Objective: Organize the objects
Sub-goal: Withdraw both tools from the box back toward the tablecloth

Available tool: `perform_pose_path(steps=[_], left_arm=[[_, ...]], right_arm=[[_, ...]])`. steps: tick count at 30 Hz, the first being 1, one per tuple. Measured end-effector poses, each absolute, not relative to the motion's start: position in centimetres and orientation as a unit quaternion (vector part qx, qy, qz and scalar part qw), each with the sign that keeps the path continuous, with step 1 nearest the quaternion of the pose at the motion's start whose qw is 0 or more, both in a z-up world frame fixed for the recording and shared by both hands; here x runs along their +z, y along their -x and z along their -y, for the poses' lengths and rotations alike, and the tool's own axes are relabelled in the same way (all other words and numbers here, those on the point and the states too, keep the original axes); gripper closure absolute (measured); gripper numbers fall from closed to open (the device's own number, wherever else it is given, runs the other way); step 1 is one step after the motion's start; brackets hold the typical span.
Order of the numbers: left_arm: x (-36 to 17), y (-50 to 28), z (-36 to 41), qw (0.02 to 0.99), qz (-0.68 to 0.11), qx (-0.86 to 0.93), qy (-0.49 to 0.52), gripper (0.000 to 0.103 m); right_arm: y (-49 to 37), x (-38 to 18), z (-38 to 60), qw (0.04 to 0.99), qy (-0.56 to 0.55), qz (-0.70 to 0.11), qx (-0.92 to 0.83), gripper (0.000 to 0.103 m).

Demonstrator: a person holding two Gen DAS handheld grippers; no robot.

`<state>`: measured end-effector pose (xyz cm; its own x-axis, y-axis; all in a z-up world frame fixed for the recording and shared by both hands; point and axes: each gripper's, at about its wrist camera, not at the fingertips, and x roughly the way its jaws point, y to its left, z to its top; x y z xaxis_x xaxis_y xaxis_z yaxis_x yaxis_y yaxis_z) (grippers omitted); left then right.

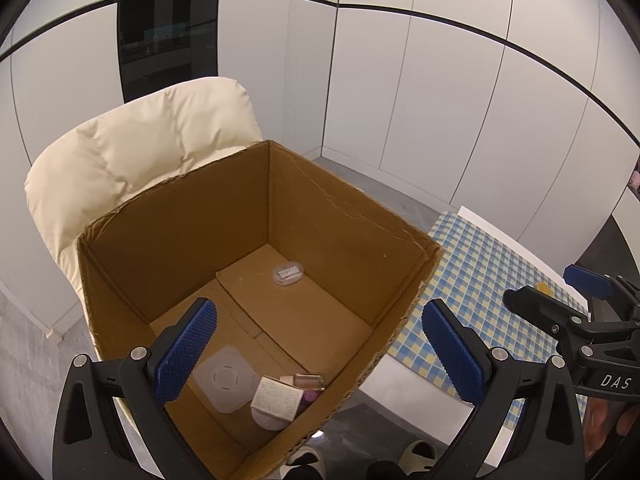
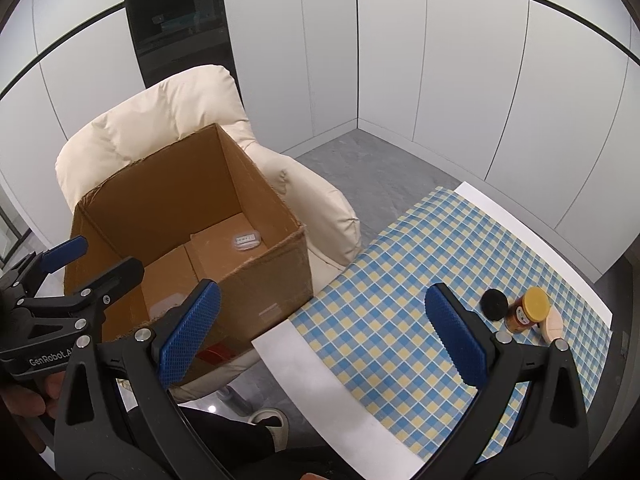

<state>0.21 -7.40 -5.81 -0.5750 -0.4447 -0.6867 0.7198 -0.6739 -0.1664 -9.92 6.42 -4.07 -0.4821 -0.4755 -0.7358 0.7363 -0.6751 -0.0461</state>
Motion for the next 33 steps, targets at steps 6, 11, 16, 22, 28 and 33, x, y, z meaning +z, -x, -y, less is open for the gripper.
perform_pose_path(steps=[6,11,16,22,28,33], left_arm=[[-5.9,0.9,6.6,0.334,-0.215,-0.861,-0.317,0.001],[-5.9,1.7,6.2,0.325,-0.213,-0.864,-0.320,0.001],[-6.1,2.7,5.6,0.318,-0.212,-0.866,-0.324,0.001],[-6.0,3.6,4.8,0.302,-0.210,-0.869,-0.330,0.001],[-6.2,4.8,4.1,0.290,-0.208,-0.872,-0.335,0.001],[-6.1,5.6,3.2,0.279,-0.202,-0.876,-0.337,0.001]], right_arm=[[10.4,-3.9,-7.4,0.349,-0.358,-0.182,-0.847,0.000],[11.2,-3.7,-8.7,0.338,-0.359,-0.183,-0.851,0.000],[11.7,-3.3,-9.9,0.328,-0.349,-0.178,-0.859,0.000],[12.1,-3.4,-11.0,0.321,-0.350,-0.181,-0.862,0.000],[12.4,-3.5,-12.1,0.309,-0.346,-0.190,-0.865,0.000],[12.8,-3.4,-13.1,0.301,-0.347,-0.190,-0.868,0.000]])
